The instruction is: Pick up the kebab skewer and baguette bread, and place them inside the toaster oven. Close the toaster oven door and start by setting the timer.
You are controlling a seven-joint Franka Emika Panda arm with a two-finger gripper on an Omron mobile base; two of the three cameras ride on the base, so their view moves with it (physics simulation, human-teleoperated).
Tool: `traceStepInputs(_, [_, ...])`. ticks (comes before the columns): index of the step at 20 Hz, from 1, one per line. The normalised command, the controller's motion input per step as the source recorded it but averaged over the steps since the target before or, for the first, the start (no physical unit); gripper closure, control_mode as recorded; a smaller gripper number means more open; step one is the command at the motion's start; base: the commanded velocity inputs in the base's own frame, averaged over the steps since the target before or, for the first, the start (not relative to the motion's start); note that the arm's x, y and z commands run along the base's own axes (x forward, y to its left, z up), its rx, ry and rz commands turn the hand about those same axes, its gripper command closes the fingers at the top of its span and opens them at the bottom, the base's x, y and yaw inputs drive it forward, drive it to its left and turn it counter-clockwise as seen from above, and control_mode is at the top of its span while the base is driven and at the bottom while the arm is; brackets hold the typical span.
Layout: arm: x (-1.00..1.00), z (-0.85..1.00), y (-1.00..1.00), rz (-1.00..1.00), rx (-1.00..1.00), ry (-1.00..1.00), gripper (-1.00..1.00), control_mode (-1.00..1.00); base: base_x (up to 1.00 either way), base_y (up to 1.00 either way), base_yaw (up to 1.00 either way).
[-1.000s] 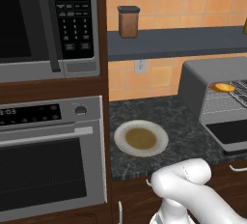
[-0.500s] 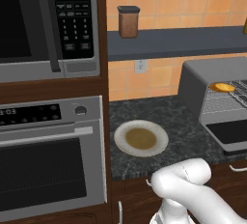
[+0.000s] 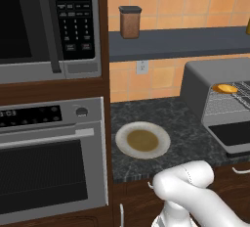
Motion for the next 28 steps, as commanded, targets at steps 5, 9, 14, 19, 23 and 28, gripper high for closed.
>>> traceStepInputs(5, [0.16,0.04,0.0,0.0,0.0,0.0,-1.0,-1.0,0.0,0.0,0.0])
traceStepInputs(9, [0.24,0.0,0.0,0.0,0.0,0.02,-1.0,-1.0,0.0,0.0,0.0])
traceStepInputs(14, [0.25,0.0,0.0,0.0,0.0,0.01,-1.0,-1.0,0.0,0.0,0.0])
traceStepInputs(19, [0.32,0.07,0.0,0.0,0.0,0.01,-1.0,-1.0,0.0,0.0,0.0])
traceStepInputs(23, [0.54,0.44,0.0,0.0,0.0,0.0,-1.0,-1.0,0.0,0.0,0.0])
traceStepInputs(28, [0.53,0.64,0.01,0.0,0.0,0.0,-1.0,-1.0,0.0,0.0,0.0])
